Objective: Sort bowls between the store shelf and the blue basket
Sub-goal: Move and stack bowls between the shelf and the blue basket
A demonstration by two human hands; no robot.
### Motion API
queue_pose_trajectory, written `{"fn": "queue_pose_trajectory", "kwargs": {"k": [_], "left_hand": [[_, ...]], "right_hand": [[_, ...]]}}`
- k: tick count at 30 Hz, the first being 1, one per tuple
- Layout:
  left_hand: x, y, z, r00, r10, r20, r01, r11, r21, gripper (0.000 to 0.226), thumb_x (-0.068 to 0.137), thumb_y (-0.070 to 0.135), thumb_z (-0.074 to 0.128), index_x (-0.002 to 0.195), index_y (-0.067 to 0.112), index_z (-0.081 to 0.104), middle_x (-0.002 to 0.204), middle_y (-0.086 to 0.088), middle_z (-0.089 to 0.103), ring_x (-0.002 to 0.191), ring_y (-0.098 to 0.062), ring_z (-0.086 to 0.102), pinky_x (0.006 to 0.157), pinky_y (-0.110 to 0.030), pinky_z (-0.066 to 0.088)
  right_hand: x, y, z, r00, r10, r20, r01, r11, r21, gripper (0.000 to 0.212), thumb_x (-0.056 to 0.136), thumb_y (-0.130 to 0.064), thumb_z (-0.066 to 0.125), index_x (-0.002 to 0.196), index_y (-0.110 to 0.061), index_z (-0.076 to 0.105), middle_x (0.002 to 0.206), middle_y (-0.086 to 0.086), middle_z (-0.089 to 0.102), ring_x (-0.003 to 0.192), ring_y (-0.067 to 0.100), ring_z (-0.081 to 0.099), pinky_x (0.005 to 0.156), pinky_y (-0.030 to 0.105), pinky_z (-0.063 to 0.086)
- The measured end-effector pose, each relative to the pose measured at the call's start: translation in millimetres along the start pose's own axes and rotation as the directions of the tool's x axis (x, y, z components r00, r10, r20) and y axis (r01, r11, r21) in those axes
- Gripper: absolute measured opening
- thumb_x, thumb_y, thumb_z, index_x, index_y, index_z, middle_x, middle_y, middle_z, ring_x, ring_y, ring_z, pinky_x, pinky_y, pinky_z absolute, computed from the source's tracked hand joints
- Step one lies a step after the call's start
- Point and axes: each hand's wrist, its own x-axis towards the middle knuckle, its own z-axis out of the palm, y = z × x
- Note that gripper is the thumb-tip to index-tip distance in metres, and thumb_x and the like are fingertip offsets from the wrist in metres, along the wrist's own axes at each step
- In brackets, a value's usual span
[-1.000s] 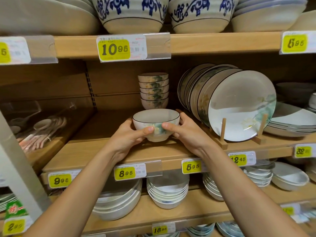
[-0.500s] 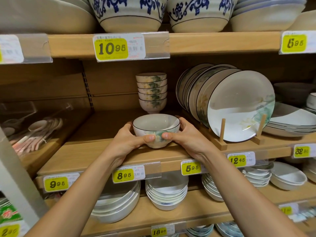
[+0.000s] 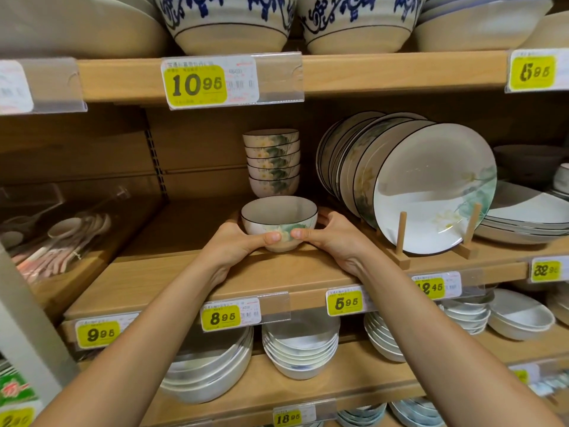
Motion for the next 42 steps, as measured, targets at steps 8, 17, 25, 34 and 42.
{"fn": "queue_pose_trajectory", "kwargs": {"k": [8, 17, 25, 34, 42], "left_hand": [[34, 5, 0, 0.997, -0.071, 0.028, 0.072, 0.996, -0.058, 0.097, 0.039, 0.03, 0.092, 0.128, 0.015, 0.056, 0.114, -0.004, 0.069, 0.106, -0.017, 0.065, 0.097, -0.038, 0.052], [67, -4, 0, 0.997, -0.076, -0.011, 0.074, 0.989, -0.129, 0.093, 0.047, 0.02, 0.093, 0.131, 0.024, 0.053, 0.124, -0.001, 0.064, 0.112, -0.021, 0.06, 0.1, -0.04, 0.049], [77, -13, 4, 0.991, -0.033, -0.126, 0.026, 0.998, -0.056, 0.086, 0.06, 0.023, 0.091, 0.136, 0.022, 0.05, 0.13, -0.001, 0.061, 0.115, -0.02, 0.058, 0.102, -0.041, 0.048], [73, -11, 8, 0.988, -0.023, -0.155, 0.012, 0.997, -0.07, 0.083, 0.06, 0.022, 0.091, 0.133, 0.024, 0.051, 0.134, -0.004, 0.059, 0.118, -0.022, 0.056, 0.103, -0.044, 0.047], [33, 3, 0, 0.968, -0.038, -0.25, 0.029, 0.999, -0.039, 0.092, 0.072, 0.014, 0.084, 0.148, 0.018, 0.033, 0.146, -0.009, 0.046, 0.126, -0.026, 0.05, 0.104, -0.037, 0.044]], "right_hand": [[29, -5, 2, 0.988, 0.058, -0.141, -0.078, 0.987, -0.138, 0.078, 0.065, -0.022, 0.088, 0.132, -0.007, 0.051, 0.117, 0.011, 0.065, 0.109, 0.026, 0.062, 0.095, 0.04, 0.053], [51, -7, 9, 0.994, -0.012, -0.11, -0.001, 0.994, -0.112, 0.074, 0.072, -0.009, 0.081, 0.138, -0.013, 0.048, 0.133, 0.009, 0.058, 0.121, 0.025, 0.054, 0.107, 0.044, 0.044], [66, 0, 10, 0.996, -0.017, -0.088, 0.007, 0.994, -0.111, 0.077, 0.076, -0.013, 0.079, 0.143, -0.018, 0.042, 0.14, 0.007, 0.052, 0.127, 0.024, 0.049, 0.108, 0.044, 0.042], [61, -2, 11, 0.995, 0.048, -0.084, -0.049, 0.999, -0.004, 0.077, 0.077, -0.009, 0.076, 0.144, -0.019, 0.04, 0.141, 0.008, 0.051, 0.126, 0.024, 0.049, 0.107, 0.039, 0.043], [37, -7, 10, 0.958, 0.043, -0.282, -0.074, 0.992, -0.1, 0.078, 0.083, -0.017, 0.072, 0.15, -0.013, 0.032, 0.136, 0.011, 0.054, 0.122, 0.027, 0.053, 0.106, 0.043, 0.045]]}}
